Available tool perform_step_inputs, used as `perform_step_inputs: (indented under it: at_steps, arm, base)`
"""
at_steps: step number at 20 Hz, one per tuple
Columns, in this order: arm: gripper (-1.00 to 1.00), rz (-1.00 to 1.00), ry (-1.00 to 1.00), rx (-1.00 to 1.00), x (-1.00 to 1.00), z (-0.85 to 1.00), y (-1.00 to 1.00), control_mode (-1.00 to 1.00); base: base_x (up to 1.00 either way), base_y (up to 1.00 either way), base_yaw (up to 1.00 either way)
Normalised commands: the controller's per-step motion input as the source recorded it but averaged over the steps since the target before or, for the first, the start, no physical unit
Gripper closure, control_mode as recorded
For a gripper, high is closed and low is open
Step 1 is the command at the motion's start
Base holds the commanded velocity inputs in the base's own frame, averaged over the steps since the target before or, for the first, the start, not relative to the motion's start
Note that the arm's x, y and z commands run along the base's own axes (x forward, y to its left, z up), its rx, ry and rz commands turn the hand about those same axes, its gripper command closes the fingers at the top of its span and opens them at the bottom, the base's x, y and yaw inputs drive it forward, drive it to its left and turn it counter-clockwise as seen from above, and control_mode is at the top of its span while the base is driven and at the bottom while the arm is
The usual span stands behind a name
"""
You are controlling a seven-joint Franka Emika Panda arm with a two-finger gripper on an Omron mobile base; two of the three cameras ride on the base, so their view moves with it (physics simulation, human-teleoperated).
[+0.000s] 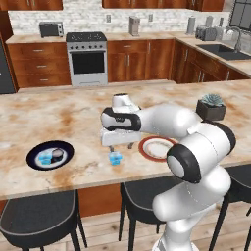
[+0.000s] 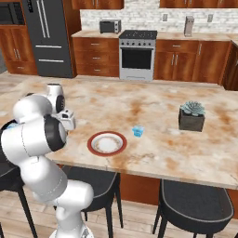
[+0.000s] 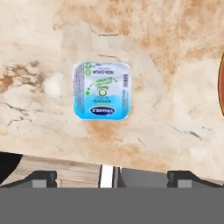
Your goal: Place two yogurt containers on each plate.
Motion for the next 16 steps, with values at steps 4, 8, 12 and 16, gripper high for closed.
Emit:
perform_step_inputs:
  at_steps: [4, 8, 12, 16]
  arm:
    - [-1.00, 0.10, 0.12, 0.00, 0.12, -0.31, 0.14, -1.00]
    - [-1.00, 0.11, 0.00, 0.00, 0.11, -0.36, 0.00, -1.00]
    - [-1.00, 0.11, 0.00, 0.00, 0.18, -0.33, 0.00, -1.00]
    - [-1.00, 0.09, 0.00, 0.00, 0.20, -0.29, 0.00, -1.00]
  base:
    - [0.00, 0.00, 0.00]
    - [0.00, 0.00, 0.00]
    - [0.00, 0.00, 0.00]
    - [0.00, 0.00, 0.00]
